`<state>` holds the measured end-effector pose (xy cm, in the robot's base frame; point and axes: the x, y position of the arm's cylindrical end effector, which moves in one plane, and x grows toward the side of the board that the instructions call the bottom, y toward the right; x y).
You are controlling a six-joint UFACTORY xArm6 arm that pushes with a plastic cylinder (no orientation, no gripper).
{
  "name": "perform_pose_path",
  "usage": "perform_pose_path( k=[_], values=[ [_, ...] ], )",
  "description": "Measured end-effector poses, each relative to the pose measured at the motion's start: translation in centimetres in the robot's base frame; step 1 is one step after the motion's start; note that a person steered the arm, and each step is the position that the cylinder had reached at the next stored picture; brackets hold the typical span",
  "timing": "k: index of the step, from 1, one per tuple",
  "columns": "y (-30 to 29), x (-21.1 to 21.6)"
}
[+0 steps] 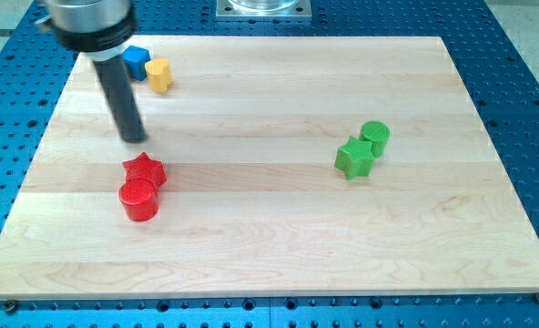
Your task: Separate the red blocks
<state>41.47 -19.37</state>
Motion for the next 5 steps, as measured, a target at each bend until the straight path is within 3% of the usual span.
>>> perform_pose_path(
  k=[1,2,3,4,5],
  values=[
    [-4.1,1.1],
    [-6.7,7.2],
    [-1.6,9.3],
    [6.3,8.7],
    [9.8,7.4]
  ],
)
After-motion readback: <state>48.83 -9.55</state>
